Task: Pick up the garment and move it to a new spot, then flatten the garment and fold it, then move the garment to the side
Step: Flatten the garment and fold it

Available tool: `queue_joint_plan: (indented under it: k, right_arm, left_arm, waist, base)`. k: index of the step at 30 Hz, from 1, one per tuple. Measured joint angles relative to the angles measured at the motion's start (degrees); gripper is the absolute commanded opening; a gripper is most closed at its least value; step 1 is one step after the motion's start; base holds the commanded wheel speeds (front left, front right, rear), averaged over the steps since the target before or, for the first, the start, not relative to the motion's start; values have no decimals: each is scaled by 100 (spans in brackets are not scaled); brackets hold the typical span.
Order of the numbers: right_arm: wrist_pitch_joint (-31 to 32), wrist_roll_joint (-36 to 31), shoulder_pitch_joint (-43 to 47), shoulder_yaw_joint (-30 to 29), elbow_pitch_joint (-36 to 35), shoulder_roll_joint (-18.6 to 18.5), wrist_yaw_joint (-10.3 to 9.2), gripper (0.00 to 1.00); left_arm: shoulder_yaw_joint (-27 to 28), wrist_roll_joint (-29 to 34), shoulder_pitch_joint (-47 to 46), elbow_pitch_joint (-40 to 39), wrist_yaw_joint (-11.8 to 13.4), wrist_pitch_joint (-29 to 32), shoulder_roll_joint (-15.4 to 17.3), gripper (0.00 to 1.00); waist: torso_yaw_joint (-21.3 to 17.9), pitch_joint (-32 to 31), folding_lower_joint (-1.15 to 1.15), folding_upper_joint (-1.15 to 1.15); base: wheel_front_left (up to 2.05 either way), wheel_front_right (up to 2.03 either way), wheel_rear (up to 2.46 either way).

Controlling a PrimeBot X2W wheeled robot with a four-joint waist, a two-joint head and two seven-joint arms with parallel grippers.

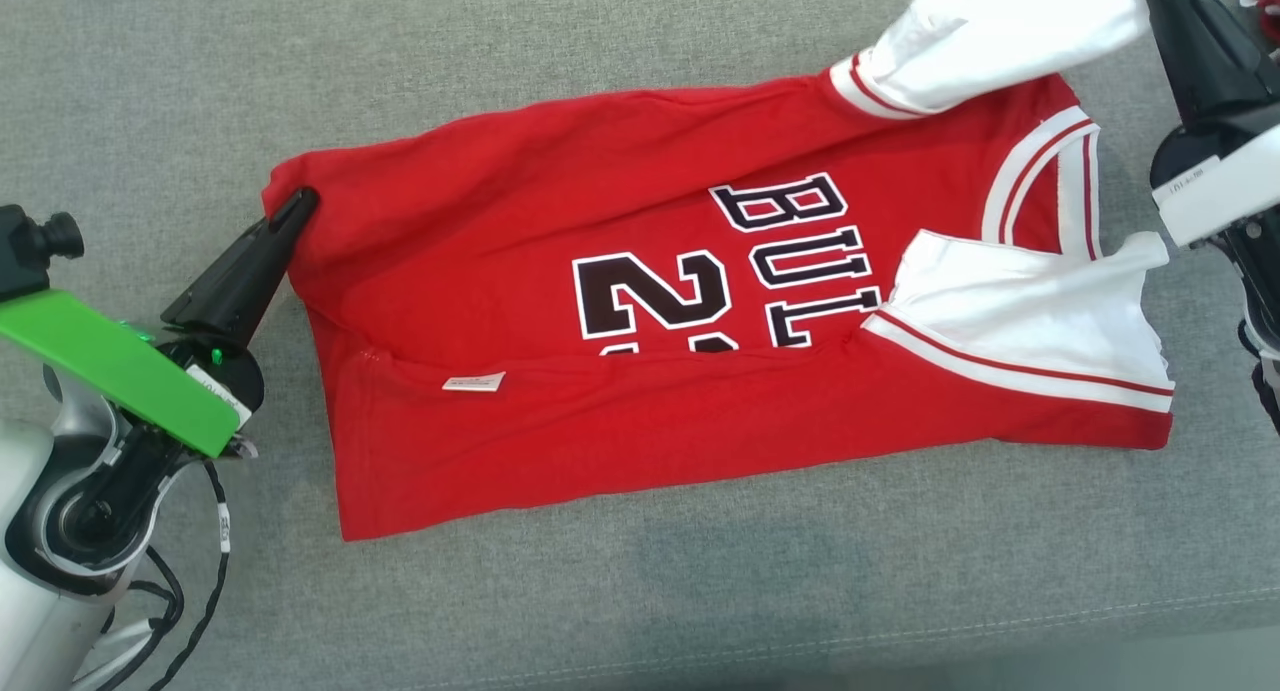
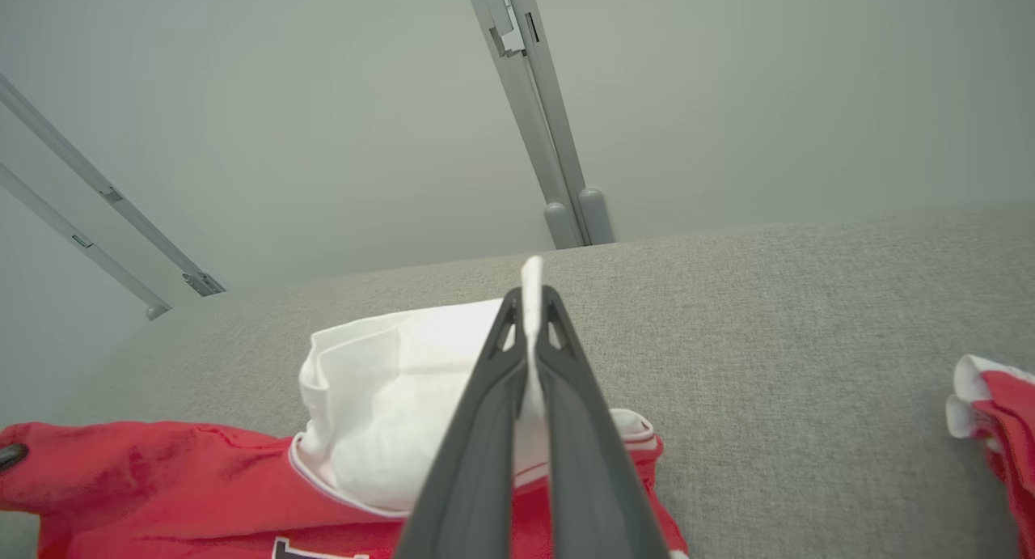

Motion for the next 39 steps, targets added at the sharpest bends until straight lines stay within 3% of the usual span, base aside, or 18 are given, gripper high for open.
queue_joint_plan:
  k: [13,30,39]
  right_arm:
    - [-5,124,867,-142,-647,-12,-221,0]
    - [-53,290,2265,36,-1357,253,-564,0]
    - [-54,289,2579,-21,-1688,181,-630,0]
  left_arm:
    - [2,-35,342,-97,-2,-203,33,0]
    - [26,-223,909,-54,-4,-589,-46,0]
    - [15,-222,945,-90,-7,-649,-62,0]
  waist:
    - [-28,-95,0,0]
    - [-125,-249,0,0]
    - [-151,-230,0,0]
  base:
    - [0,0,0]
    - [0,0,0]
    - [0,0,0]
